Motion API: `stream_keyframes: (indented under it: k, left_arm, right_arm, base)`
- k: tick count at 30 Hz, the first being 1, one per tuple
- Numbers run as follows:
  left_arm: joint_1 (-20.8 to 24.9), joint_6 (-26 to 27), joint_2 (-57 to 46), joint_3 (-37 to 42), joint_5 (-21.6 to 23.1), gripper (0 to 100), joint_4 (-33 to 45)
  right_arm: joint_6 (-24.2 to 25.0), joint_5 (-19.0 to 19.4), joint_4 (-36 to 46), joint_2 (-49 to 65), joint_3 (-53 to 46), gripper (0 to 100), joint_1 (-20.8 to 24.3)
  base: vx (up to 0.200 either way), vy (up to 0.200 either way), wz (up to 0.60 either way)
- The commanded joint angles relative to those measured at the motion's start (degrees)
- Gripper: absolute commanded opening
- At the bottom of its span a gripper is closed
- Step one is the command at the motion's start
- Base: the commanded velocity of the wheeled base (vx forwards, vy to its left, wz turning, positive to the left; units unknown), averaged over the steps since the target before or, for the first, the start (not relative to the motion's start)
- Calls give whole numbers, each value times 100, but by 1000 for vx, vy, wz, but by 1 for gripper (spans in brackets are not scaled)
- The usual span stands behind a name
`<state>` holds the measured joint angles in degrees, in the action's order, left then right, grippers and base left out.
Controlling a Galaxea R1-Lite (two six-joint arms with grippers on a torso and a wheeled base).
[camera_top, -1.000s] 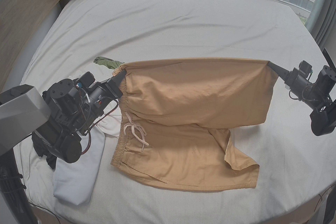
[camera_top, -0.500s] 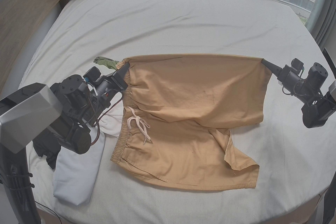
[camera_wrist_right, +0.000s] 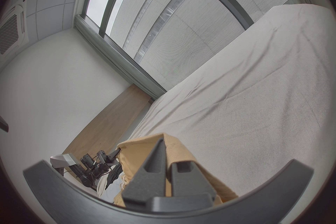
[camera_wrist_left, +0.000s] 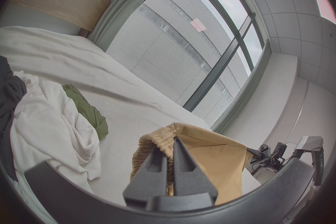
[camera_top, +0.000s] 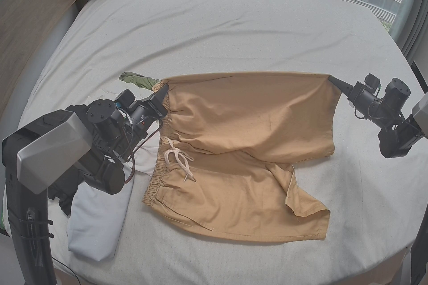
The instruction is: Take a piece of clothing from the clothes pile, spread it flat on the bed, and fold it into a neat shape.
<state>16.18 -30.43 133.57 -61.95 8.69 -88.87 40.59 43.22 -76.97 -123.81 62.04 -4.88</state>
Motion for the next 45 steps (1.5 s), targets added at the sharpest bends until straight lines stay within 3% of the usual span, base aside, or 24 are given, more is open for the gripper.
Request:
stream_keyframes:
  k: [1,4,5,6,11,21,27,32,38,44,45]
  left_arm:
    - [-1,-7,160,-203,-17,0,10]
    - [-9,-7,178,-238,-17,0,10]
    - [-36,-7,187,-247,-17,0,10]
    - [-53,-7,196,-273,-17,100,10]
    - [-115,-16,222,-528,-25,100,19]
    - [-141,-7,196,-388,-52,100,256]
    - [-150,28,-68,518,-34,100,529]
    - [-238,46,-481,1045,-8,100,634]
    - [-528,54,-1360,2240,379,100,581]
    - [-774,204,-1940,2724,801,100,564]
    - [-827,301,-2134,2978,1064,100,564]
  right_arm:
    - [-8,11,-2,-108,54,0,4]
    - [-8,20,-2,-161,133,0,4]
    - [-8,20,7,-161,159,100,4]
    - [-8,20,-2,-170,168,100,4]
    - [-16,-6,-81,-214,98,100,4]
    - [-219,-6,-776,577,-1466,100,66]
    - [-1080,29,-1127,1219,-2987,100,356]
    - [-1493,47,-1127,1403,-3321,100,514]
    - [-1686,47,-1127,1386,-3593,100,540]
    - [-2117,47,-1118,1315,-3752,100,690]
    - [-2284,47,-1118,1175,-3769,100,769]
  base:
    - [0,0,0]
    - [0,0,0]
    - [0,0,0]
    - [0,0,0]
    - [0,0,0]
    - [0,0,0]
    - [0,0,0]
    - [0,0,0]
    - [0,0,0]
    - [0,0,0]
    - [0,0,0]
